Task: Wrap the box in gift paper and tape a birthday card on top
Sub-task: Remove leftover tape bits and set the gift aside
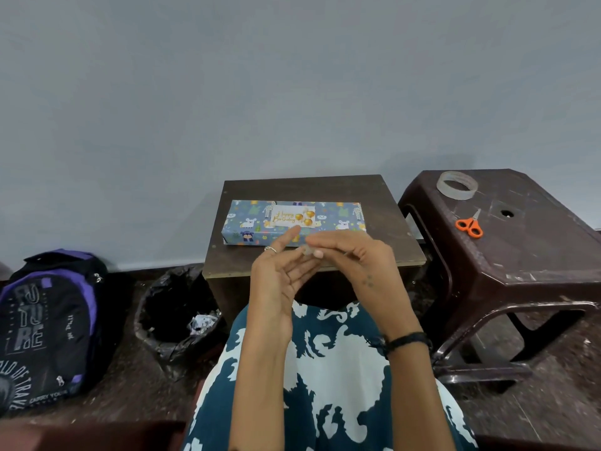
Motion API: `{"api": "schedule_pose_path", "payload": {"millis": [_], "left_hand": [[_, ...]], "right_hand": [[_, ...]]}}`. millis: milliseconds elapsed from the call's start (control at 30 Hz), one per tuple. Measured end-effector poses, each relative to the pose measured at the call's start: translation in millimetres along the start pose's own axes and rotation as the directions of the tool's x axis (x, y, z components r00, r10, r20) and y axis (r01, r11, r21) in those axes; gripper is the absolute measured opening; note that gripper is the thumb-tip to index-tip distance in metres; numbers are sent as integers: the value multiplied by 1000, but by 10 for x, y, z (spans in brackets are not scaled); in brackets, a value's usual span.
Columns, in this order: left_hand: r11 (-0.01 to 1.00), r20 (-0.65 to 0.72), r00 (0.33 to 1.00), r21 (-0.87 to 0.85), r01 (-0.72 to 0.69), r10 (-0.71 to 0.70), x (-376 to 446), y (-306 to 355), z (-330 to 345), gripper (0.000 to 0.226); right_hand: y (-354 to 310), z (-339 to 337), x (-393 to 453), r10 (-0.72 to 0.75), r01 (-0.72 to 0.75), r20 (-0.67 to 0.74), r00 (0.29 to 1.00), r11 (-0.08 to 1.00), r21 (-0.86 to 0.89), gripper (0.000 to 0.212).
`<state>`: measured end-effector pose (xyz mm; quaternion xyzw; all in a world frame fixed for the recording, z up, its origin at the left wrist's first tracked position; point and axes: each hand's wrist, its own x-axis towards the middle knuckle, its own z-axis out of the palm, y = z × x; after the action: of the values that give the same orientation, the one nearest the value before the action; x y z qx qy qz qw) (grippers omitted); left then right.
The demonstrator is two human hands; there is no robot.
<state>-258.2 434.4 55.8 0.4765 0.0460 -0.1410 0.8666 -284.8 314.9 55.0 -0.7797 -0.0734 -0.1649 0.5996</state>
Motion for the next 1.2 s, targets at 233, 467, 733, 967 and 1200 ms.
{"api": "schedule_pose_path", "payload": {"millis": [233,467,733,967,1200], "left_hand": [[997,46,998,-73,33,-30,25,-35,19,22],[1000,-4,1000,14,21,-21,27,-56,-60,4],[999,-114,993,1,-38,38,113,-86,-162,10],[993,-106,989,69,-97,104,390,-1,-218,13],[954,-169,953,209,-213,250,834,191,-420,17]], "right_hand": [[101,-11,2,14,-10,-66,998,998,65,21],[98,79,51,68,-54,-207,976,996,75,12],[196,199,161,277,-174,-345,897,938,300,12],[249,335,402,367,-254,-205,908,867,429,7],[357,564,853,340,-271,-99,935,867,419,32]]}}
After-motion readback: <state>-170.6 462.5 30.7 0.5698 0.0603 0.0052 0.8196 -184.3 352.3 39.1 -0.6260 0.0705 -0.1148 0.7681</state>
